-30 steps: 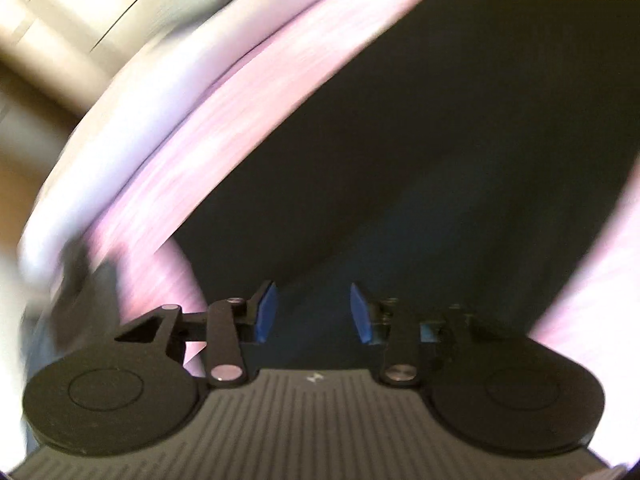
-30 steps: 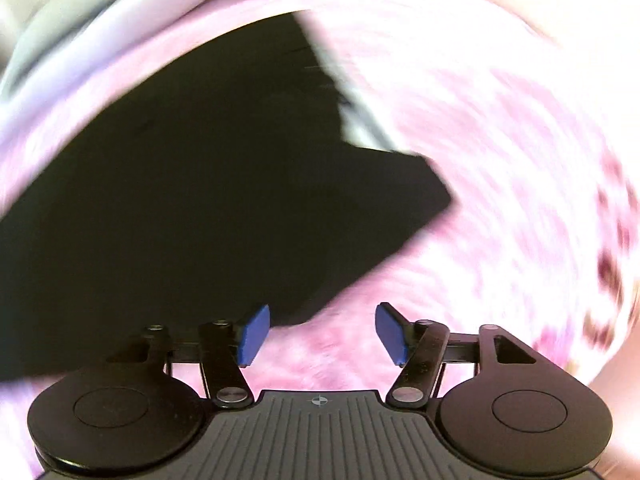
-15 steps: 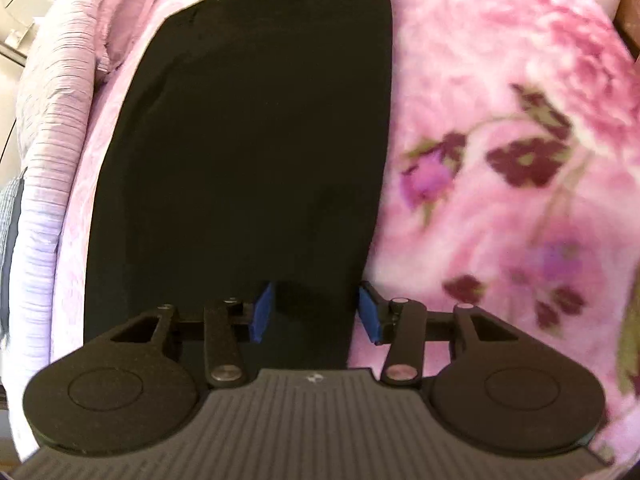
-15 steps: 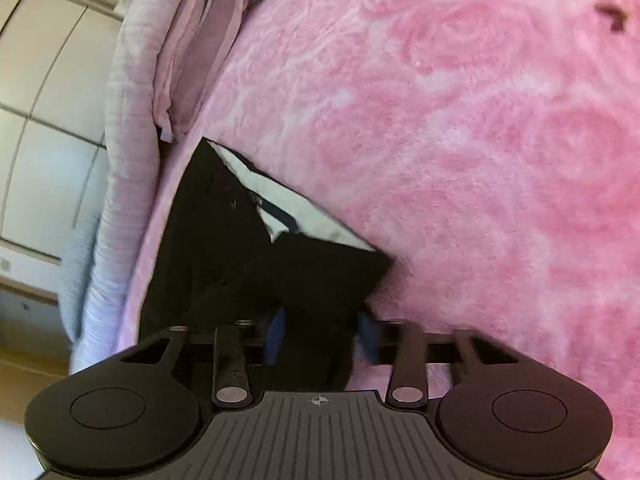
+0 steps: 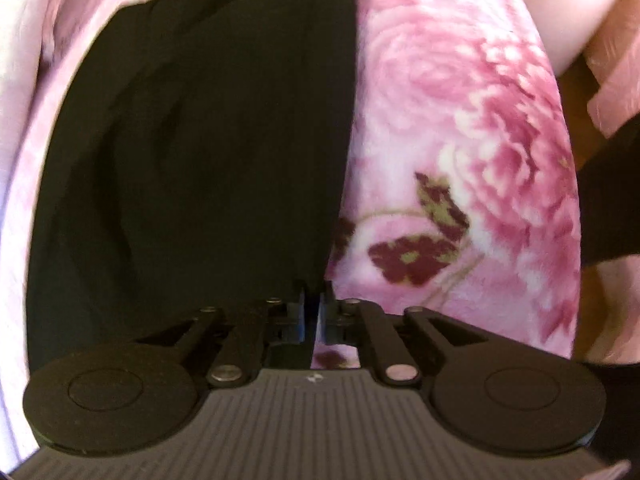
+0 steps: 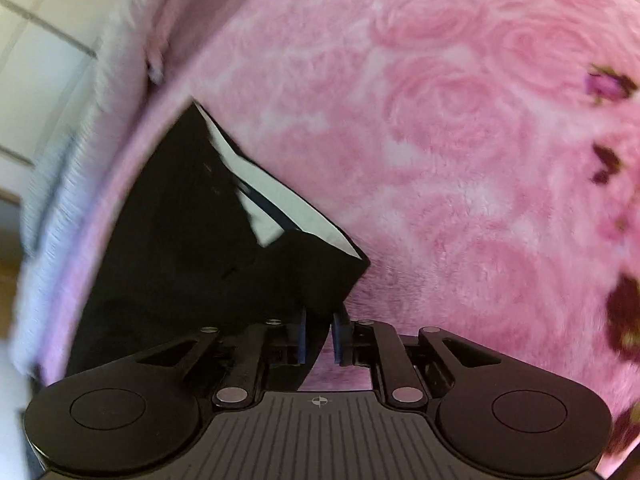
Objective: Fold clothes
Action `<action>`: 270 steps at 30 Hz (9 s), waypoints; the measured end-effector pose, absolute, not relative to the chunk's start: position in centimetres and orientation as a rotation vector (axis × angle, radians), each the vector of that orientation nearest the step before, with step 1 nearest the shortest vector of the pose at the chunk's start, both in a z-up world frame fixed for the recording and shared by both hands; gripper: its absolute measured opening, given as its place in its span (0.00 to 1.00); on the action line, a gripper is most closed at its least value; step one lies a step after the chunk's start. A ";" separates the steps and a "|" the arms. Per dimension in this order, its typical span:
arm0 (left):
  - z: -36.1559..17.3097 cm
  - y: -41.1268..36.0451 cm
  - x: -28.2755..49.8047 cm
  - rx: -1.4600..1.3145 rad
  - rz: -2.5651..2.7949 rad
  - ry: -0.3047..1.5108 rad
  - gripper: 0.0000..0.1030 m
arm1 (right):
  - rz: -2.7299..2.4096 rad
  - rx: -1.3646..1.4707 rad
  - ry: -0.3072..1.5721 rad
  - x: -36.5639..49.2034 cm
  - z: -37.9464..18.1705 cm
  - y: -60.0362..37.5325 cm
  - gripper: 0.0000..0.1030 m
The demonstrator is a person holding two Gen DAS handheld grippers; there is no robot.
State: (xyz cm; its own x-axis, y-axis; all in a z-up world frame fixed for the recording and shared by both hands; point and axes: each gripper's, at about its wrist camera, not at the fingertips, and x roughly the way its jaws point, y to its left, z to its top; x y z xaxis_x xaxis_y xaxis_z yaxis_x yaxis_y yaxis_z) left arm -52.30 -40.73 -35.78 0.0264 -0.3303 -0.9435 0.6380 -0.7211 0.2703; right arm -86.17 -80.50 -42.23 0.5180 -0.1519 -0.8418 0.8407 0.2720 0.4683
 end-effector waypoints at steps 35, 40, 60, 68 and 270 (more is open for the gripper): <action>-43.1 -18.9 -14.8 1.865 -1.109 0.031 0.00 | 0.042 -1.055 1.182 -67.8 -46.9 -41.3 0.46; -41.9 -19.3 -14.4 1.785 -1.070 0.072 0.00 | -0.110 -1.015 1.256 -67.9 -47.6 -42.7 0.46; -38.9 -13.1 -22.4 1.795 -1.114 0.418 0.02 | -0.067 -0.856 1.322 -66.0 -44.4 -42.4 0.06; -32.2 -14.0 -19.8 1.560 -1.235 0.567 0.21 | -0.261 -0.616 1.341 -64.4 -38.1 -44.6 0.31; -38.5 -58.4 -62.3 1.376 -1.926 0.607 0.50 | 0.163 0.540 1.146 -77.7 -41.2 -83.4 0.23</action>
State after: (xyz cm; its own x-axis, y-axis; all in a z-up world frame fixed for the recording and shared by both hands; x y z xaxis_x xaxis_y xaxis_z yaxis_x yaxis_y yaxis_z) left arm -62.34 -58.40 -38.52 -0.2065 -0.2591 -0.9435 0.7534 -0.6573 0.0156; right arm -77.75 -83.44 -41.18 0.4163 0.3915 -0.8207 0.1476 0.8615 0.4858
